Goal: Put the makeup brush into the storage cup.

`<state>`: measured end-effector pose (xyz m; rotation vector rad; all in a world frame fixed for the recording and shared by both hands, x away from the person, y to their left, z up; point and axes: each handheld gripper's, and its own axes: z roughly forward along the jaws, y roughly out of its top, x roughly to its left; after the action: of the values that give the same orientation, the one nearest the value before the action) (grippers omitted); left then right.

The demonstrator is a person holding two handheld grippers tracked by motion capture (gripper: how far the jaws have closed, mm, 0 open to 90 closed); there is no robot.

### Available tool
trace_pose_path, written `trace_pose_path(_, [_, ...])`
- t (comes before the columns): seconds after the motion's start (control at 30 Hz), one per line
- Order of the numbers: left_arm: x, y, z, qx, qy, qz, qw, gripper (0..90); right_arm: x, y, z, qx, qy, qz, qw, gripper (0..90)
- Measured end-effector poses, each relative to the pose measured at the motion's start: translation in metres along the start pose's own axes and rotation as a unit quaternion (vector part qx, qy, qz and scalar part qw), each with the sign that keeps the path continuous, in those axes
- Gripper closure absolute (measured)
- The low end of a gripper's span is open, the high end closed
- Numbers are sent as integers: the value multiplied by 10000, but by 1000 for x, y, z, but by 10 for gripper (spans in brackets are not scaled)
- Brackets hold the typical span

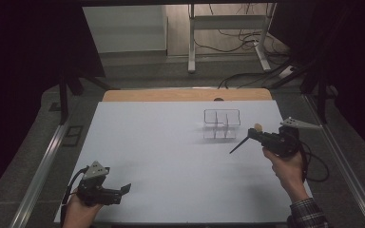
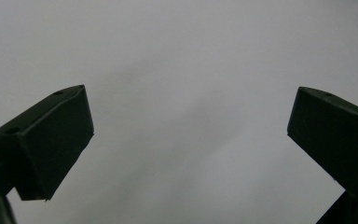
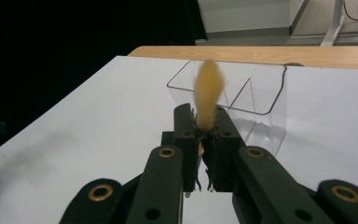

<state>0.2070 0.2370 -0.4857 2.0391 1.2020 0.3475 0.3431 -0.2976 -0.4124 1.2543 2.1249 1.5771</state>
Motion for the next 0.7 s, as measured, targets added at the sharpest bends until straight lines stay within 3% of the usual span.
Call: trace_pose_path(0.7, [5, -6, -3, 65, 60, -151, 9998, 7, -18, 14, -4, -244, -152, 78, 9996, 838])
